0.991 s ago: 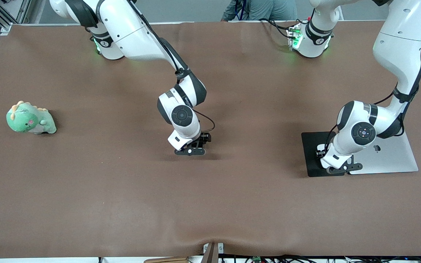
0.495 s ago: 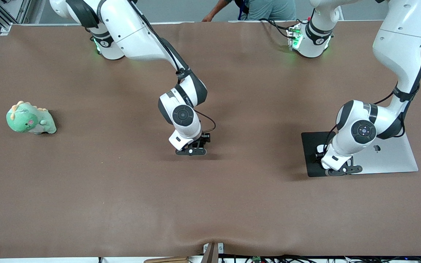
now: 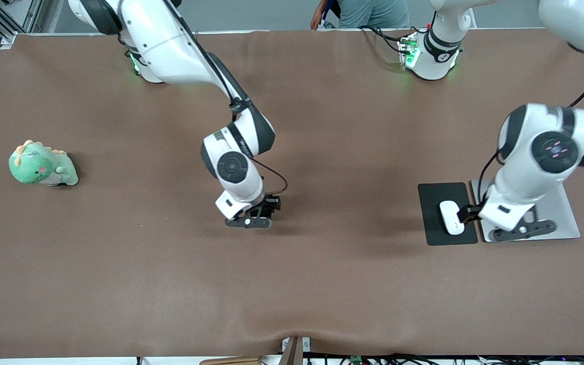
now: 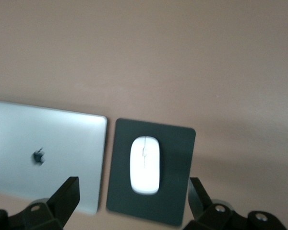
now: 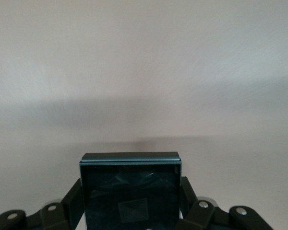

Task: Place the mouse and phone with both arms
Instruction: 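Carry the phone toward the plush toy while the left gripper withdraws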

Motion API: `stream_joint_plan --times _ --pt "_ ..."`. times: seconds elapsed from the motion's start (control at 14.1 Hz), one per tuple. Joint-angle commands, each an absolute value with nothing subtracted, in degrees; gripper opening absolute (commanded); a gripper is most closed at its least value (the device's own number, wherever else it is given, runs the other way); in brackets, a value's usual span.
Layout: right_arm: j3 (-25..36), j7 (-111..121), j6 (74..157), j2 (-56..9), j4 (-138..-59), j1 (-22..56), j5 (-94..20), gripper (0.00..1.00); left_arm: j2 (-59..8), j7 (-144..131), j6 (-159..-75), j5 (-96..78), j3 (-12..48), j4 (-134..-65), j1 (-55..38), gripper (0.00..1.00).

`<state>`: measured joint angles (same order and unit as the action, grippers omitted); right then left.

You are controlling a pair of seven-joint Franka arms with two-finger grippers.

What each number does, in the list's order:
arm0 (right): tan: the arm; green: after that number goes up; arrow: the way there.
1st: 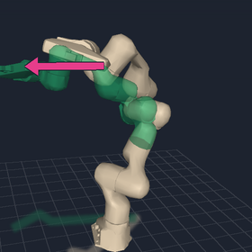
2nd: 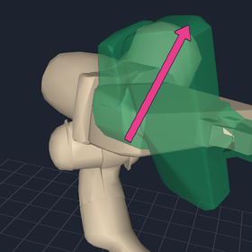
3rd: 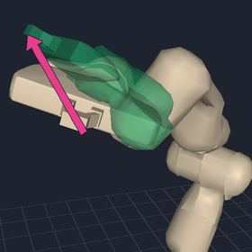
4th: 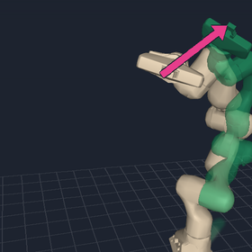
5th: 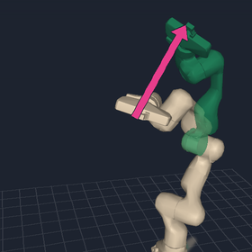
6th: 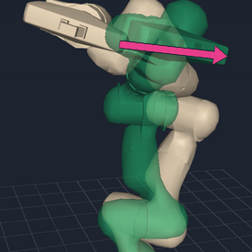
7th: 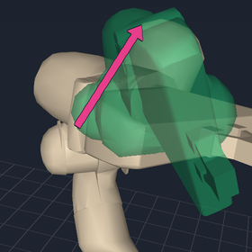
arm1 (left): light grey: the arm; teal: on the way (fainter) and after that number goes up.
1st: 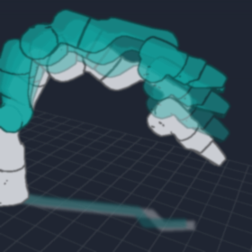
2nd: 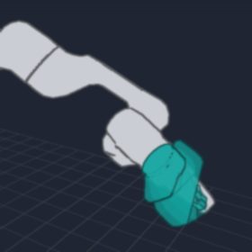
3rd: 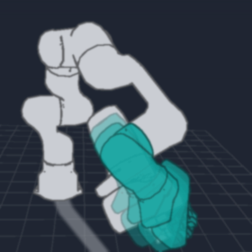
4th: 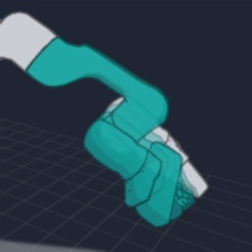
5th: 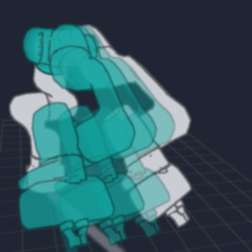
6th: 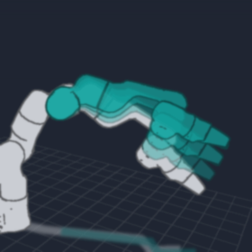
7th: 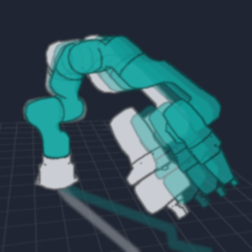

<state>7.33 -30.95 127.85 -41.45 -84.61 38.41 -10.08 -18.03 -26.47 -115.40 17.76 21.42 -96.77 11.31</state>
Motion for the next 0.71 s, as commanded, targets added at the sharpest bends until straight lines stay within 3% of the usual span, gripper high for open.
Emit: stream_joint_plan --times 0.0,0.14,0.64 --pt "6.5 -24.6 119.1 -33.0 -86.7 31.2 -10.1 0.0 -16.8 -21.8 -101.0 12.5 22.0 -85.4 12.0 1.0" --pt "6.2 -14.3 115.8 -29.8 -86.7 21.9 -10.2 0.0 -15.0 -17.5 -93.6 12.3 22.1 -80.4 12.1 1.0" --pt "6.5 4.9 113.1 -29.4 -93.8 3.3 -9.3 0.0 -4.9 -5.0 -88.2 4.0 21.5 -80.1 17.0 1.0"
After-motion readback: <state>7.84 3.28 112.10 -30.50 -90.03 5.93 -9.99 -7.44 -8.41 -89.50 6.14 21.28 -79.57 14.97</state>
